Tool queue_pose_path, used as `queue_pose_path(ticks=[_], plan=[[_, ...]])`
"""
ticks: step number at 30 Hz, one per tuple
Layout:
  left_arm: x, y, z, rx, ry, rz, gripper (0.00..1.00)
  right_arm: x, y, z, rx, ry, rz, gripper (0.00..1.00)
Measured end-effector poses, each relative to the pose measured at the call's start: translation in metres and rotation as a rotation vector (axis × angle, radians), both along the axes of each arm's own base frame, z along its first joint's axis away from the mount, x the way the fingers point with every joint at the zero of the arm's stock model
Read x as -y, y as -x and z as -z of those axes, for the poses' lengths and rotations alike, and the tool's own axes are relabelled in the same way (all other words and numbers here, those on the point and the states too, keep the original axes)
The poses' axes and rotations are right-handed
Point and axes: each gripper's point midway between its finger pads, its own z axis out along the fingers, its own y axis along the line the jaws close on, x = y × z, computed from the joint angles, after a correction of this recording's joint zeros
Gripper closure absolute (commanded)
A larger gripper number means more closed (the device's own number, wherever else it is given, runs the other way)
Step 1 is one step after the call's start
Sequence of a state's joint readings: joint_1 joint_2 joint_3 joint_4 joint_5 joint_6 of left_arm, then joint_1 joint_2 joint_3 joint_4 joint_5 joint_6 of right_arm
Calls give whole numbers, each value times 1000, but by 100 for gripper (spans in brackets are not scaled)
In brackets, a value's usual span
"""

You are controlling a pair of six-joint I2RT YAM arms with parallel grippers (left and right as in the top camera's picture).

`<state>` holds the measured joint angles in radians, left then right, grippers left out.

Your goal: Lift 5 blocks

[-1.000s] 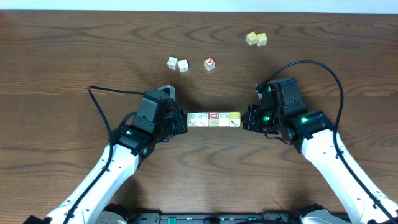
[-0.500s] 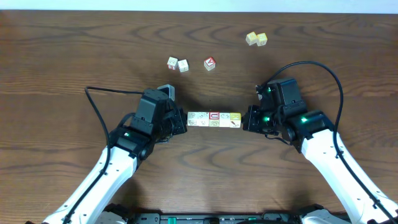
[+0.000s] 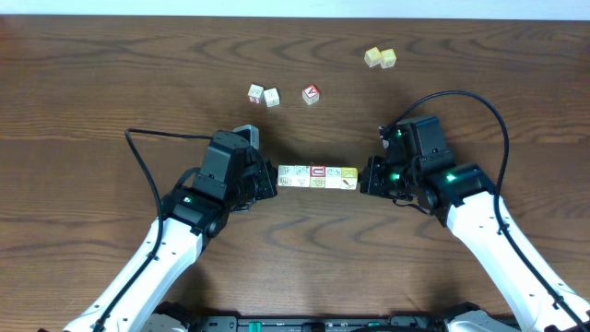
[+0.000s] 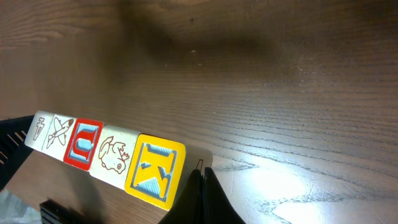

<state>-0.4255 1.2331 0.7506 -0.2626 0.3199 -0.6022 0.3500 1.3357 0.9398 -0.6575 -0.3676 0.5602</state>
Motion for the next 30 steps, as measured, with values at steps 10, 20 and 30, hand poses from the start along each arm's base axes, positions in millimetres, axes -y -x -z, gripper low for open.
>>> queue_pose_path(ticks=[10,20,30], plan=[[0,0,0,1,0,0,93,0,0,0,0,0,0,99],[0,0,0,0,0,0,94,0,0,0,-1,0,1,99],[0,0,0,-1,-2,-2,93,-1,-4,-2,12,-10,11,99]])
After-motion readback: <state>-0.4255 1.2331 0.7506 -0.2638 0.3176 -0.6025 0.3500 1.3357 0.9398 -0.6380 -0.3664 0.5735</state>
